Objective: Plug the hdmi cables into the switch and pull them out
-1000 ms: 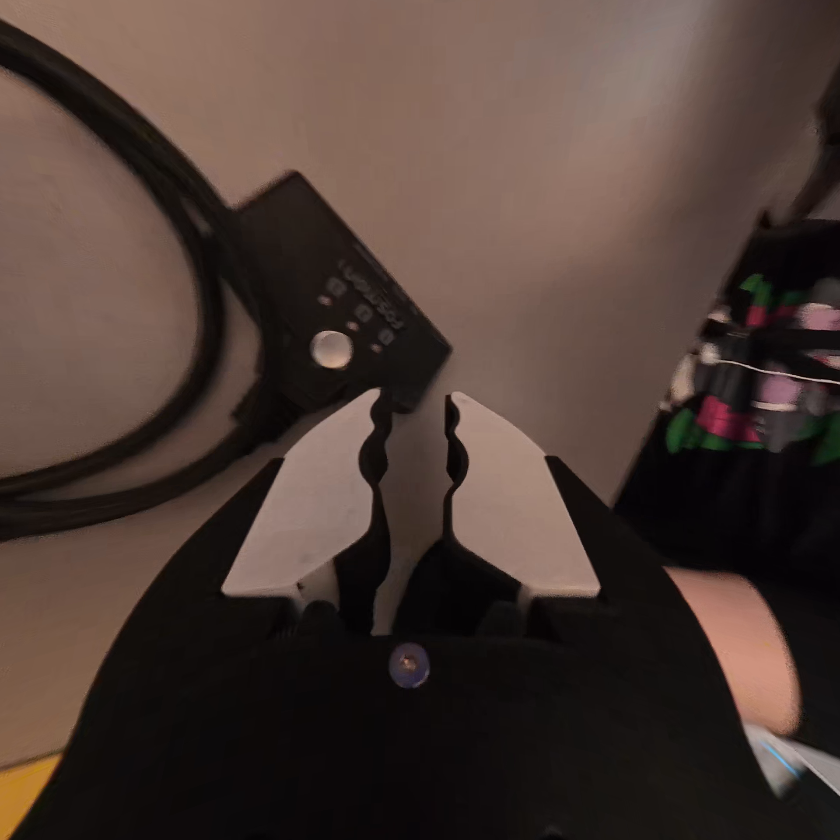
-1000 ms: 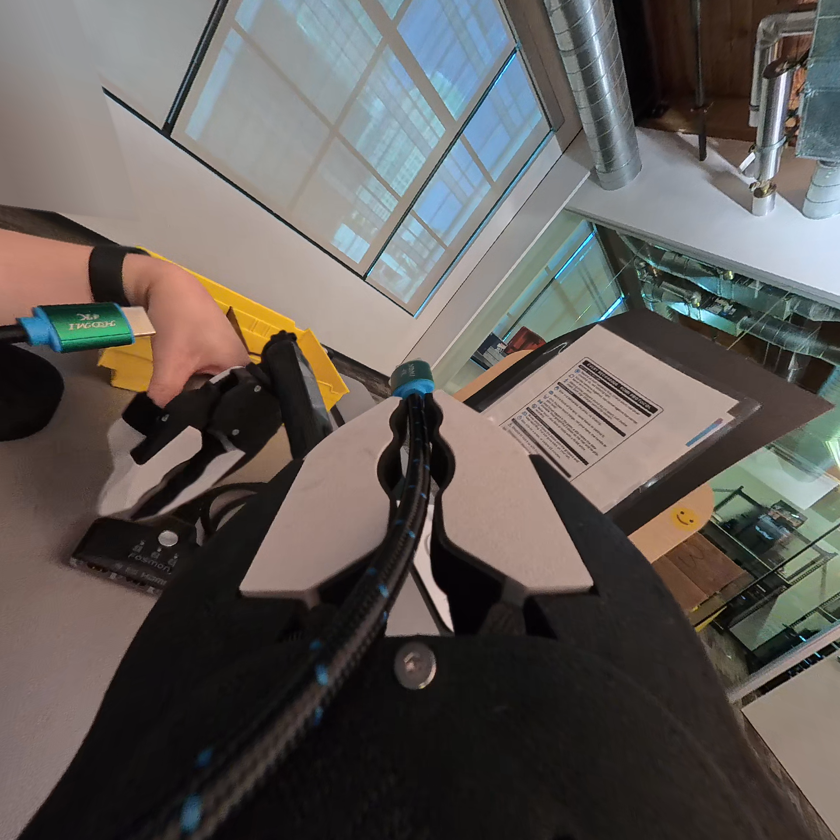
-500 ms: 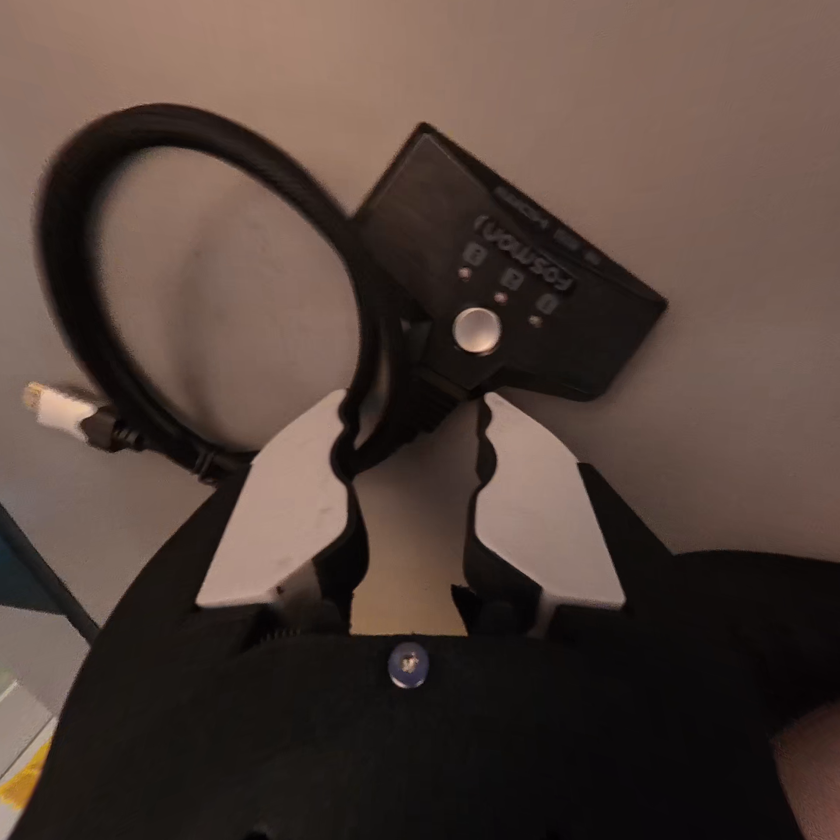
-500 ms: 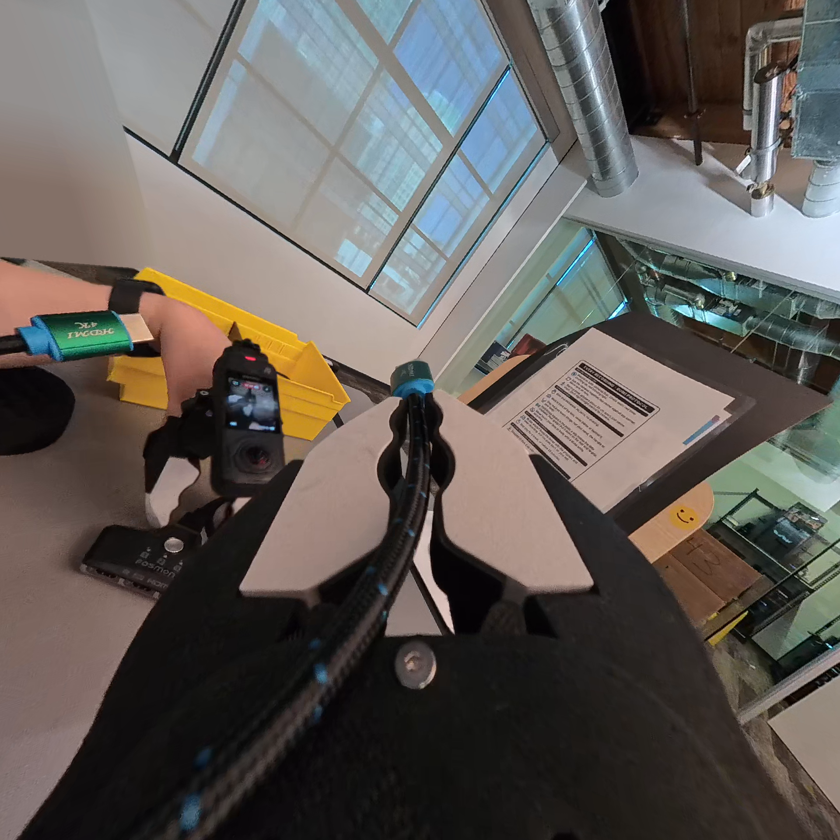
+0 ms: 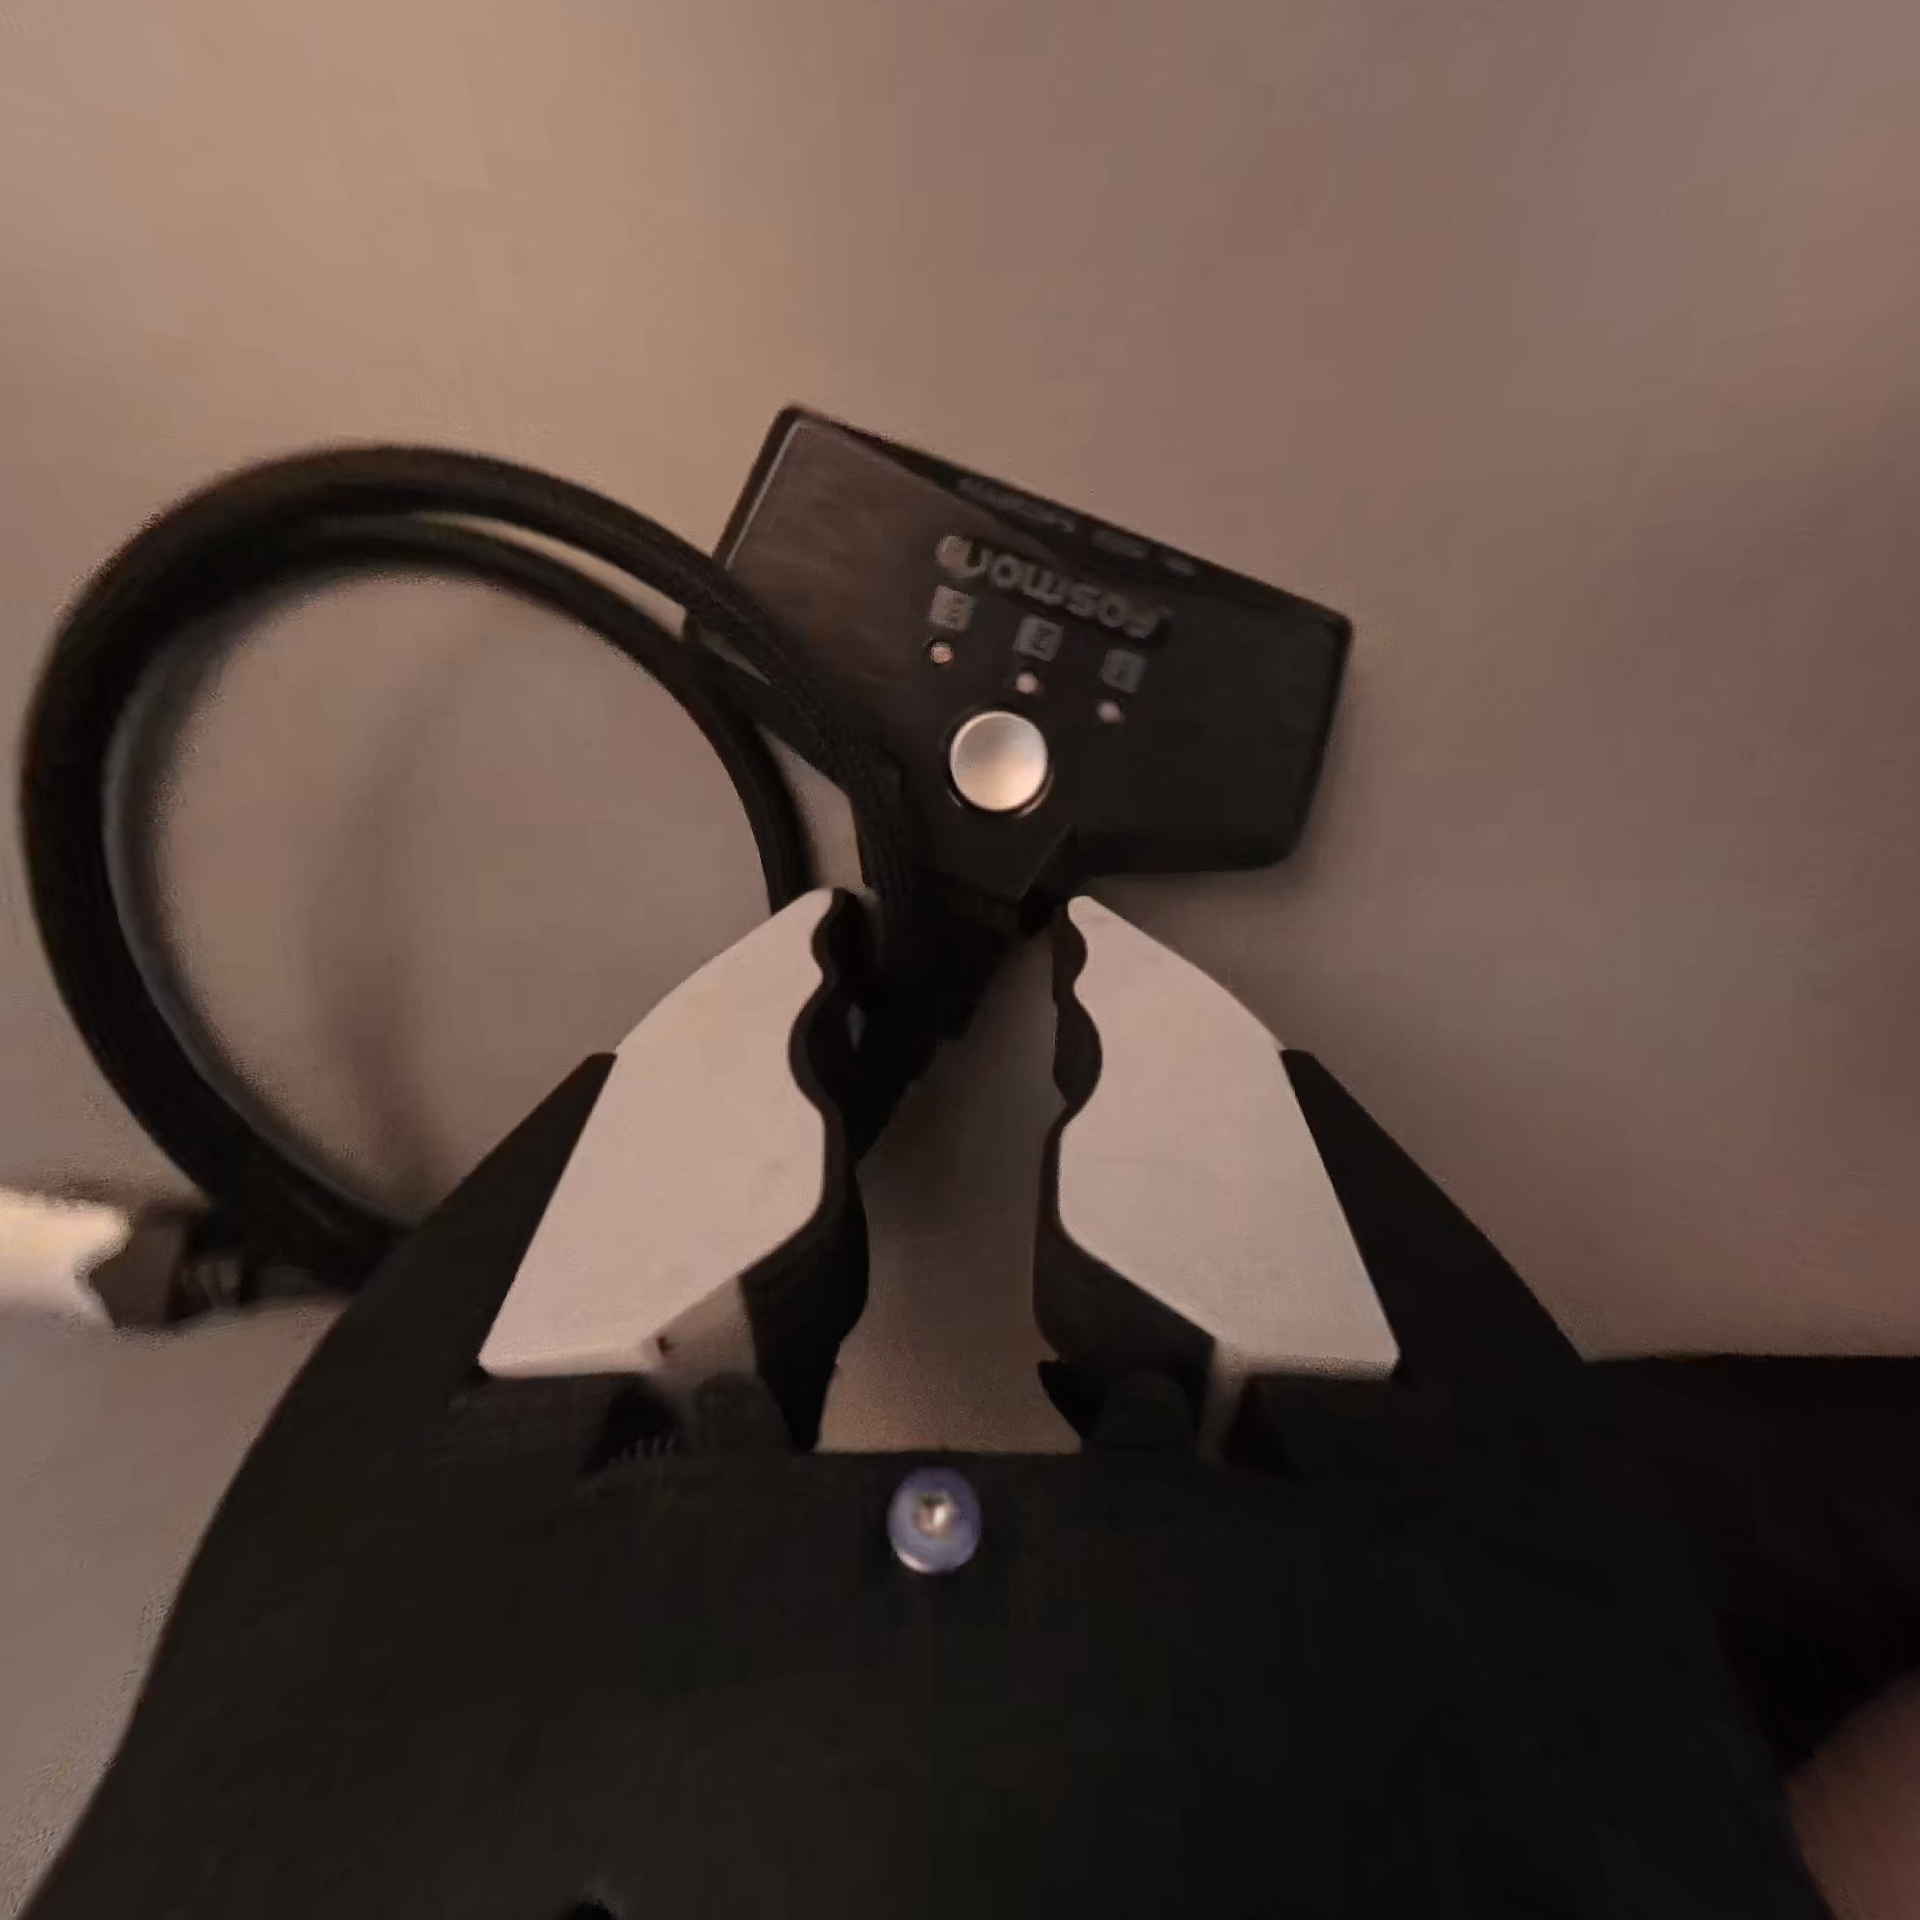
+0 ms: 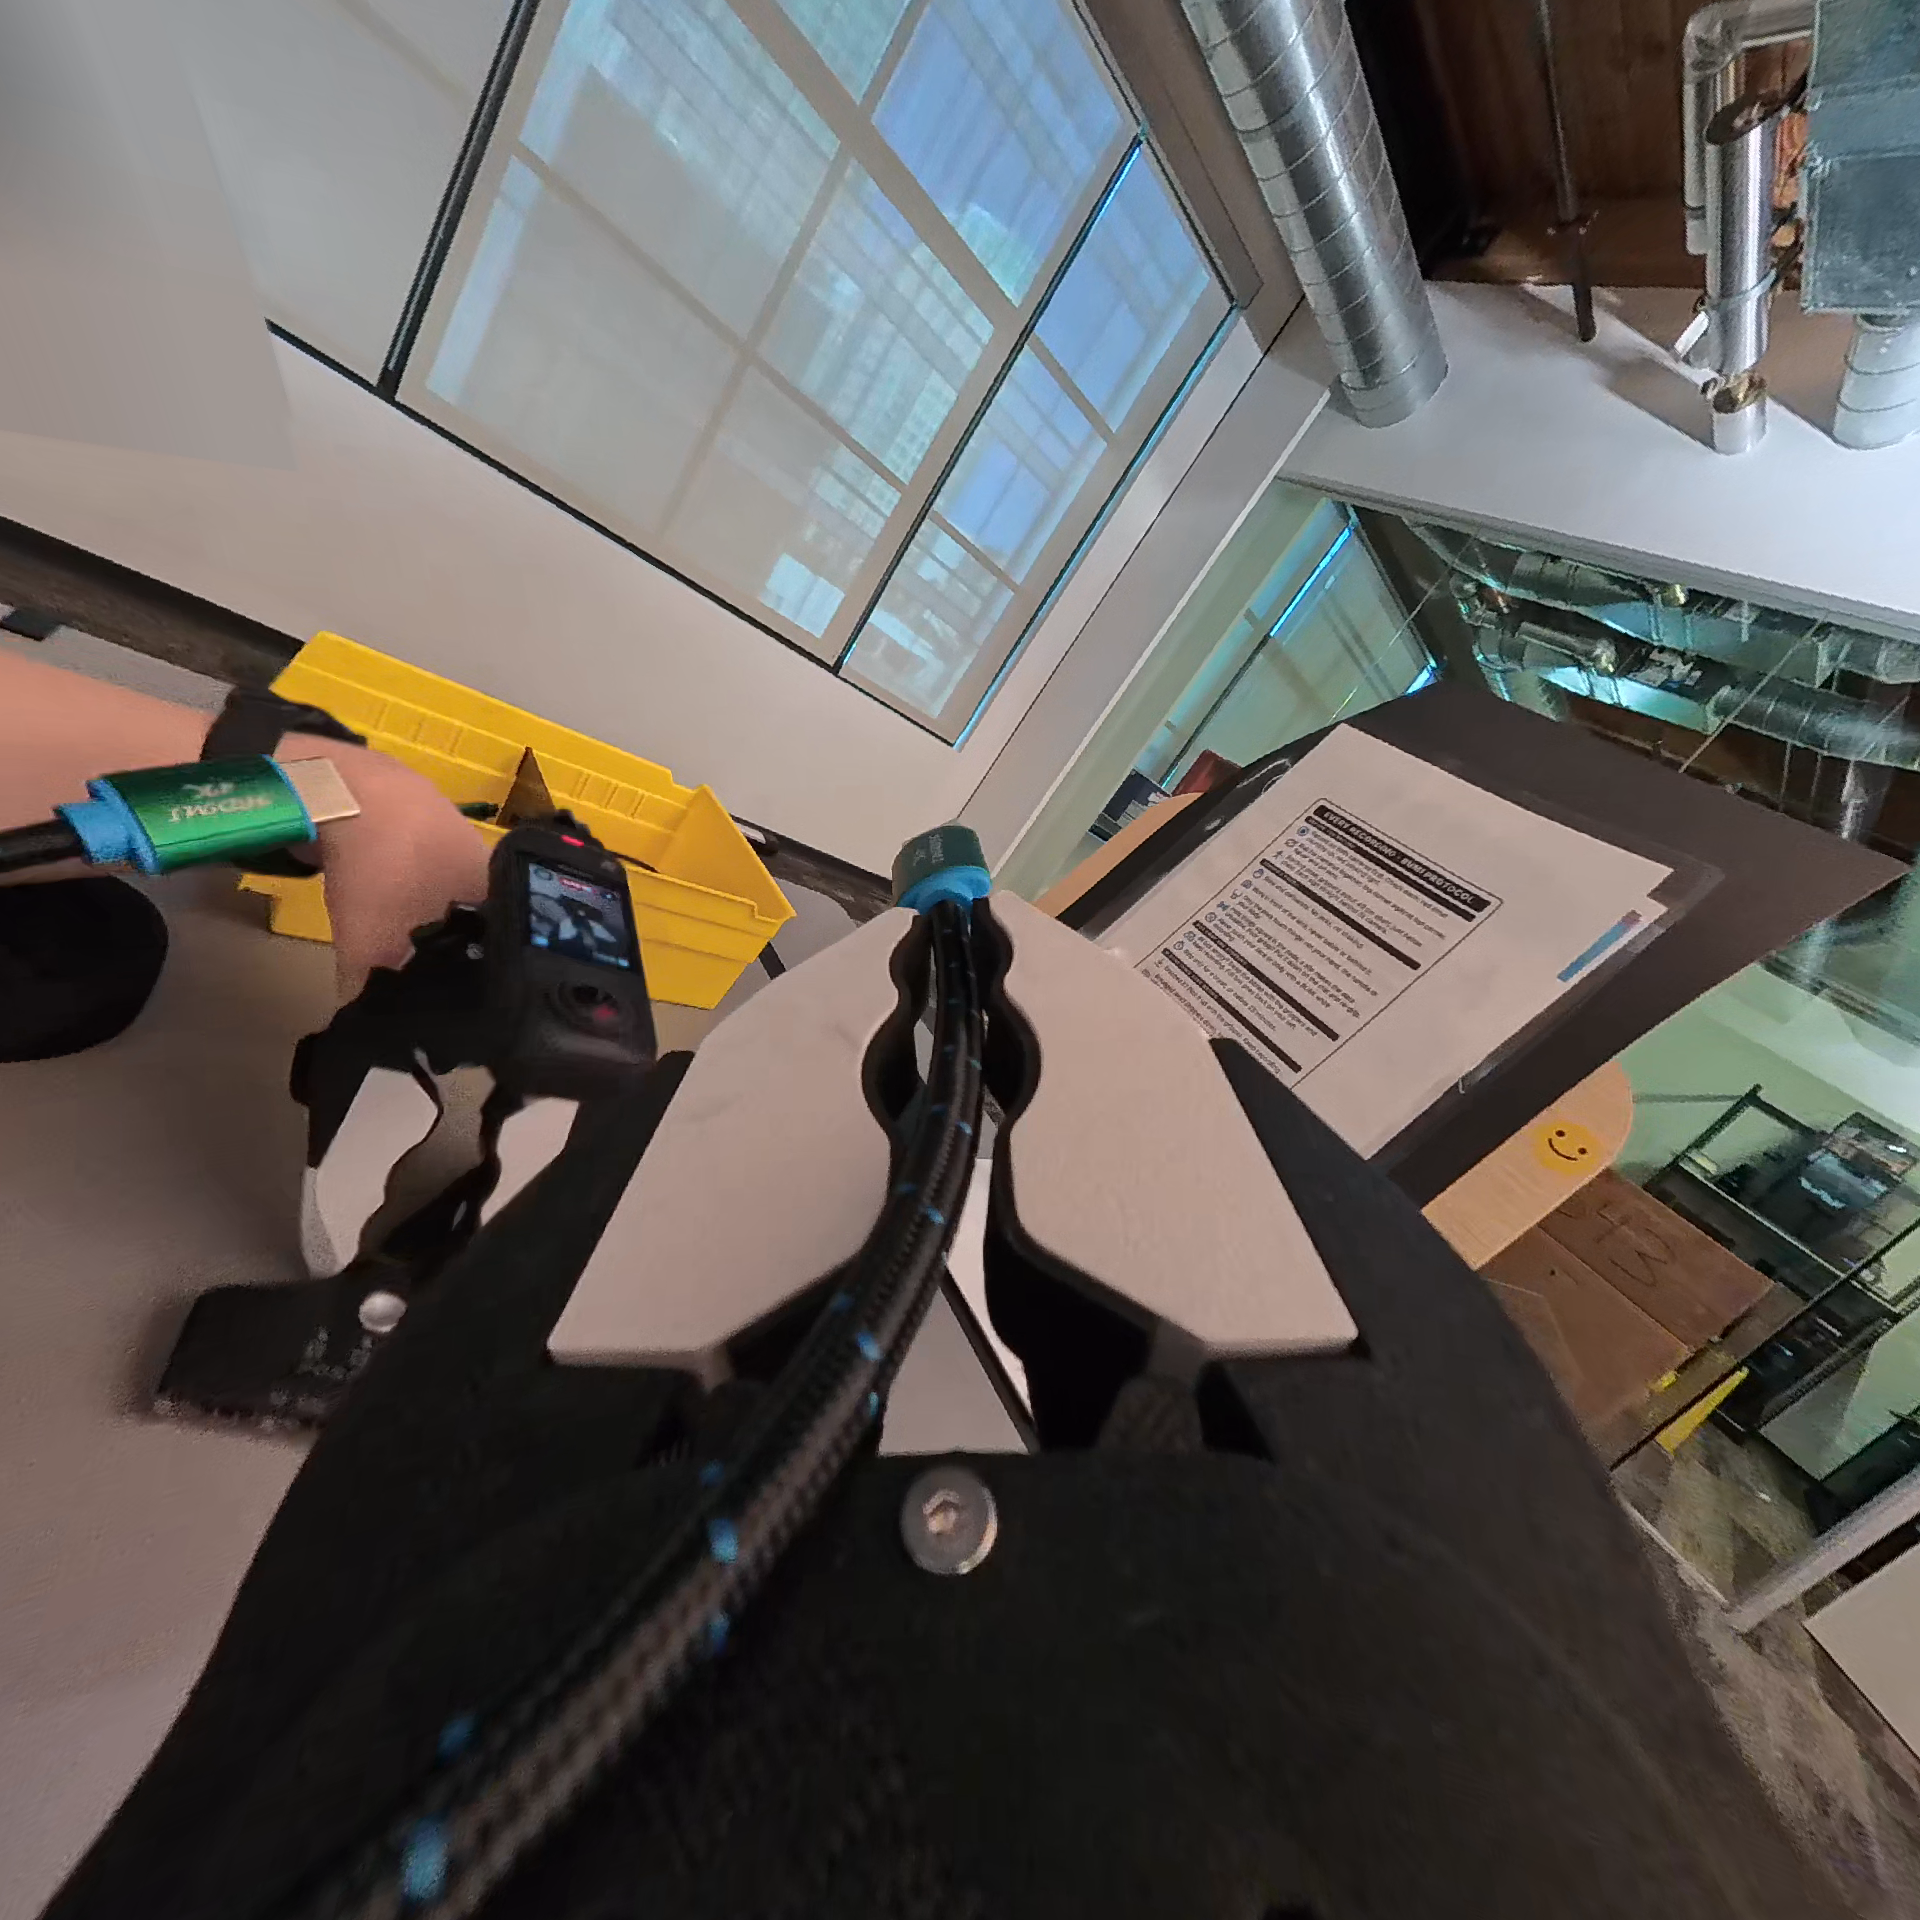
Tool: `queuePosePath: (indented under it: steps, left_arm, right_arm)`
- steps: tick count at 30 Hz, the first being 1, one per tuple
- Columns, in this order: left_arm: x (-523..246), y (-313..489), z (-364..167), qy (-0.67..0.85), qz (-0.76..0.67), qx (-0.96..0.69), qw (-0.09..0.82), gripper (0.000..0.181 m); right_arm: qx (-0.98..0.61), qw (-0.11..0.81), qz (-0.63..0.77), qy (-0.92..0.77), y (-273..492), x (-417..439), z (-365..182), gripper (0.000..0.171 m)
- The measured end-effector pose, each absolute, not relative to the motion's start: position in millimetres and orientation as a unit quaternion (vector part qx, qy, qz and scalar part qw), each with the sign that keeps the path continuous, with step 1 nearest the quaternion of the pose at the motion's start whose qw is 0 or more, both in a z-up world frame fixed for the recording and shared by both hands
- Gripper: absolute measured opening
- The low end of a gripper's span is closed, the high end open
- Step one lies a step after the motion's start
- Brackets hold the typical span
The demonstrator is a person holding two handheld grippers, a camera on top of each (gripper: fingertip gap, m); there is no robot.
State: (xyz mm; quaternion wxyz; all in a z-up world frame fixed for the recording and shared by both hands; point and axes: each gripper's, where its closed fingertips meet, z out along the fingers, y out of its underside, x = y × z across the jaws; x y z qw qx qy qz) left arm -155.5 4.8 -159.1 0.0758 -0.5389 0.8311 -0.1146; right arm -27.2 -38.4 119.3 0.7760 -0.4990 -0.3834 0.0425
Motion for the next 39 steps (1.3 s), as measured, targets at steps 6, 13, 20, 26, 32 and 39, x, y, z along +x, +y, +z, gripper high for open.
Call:
queuePosePath:
  steps: [6,13,20,26,32,39]
  left_arm:
    - [-139,-10,-158,0.851,-0.178,-0.483,0.106,0.034]
    - [-130,-11,-159,0.823,-0.186,-0.525,0.114,0.040]
    - [-109,-15,-158,0.811,-0.208,-0.526,0.149,0.035]
    - [-93,-7,-151,0.777,-0.238,-0.559,0.168,0.034]
    - [-81,0,-96,0.692,-0.390,-0.565,0.225,0.034]
    - [-93,7,-29,0.656,-0.467,-0.493,0.330,0.033]
  right_arm:
    - [-0.512,0.767,0.043,-0.384,-34,-27,112,0.009]
    - [-0.519,0.759,0.040,-0.392,-30,-29,106,0.009]
    - [-0.519,0.761,0.043,-0.387,-31,-25,108,0.009]
    - [-0.518,0.767,0.044,-0.376,-33,-17,113,0.009]
    - [-0.534,0.768,0.065,-0.348,-29,-4,116,0.009]
    - [-0.618,0.638,0.140,-0.438,-51,-16,90,0.009]
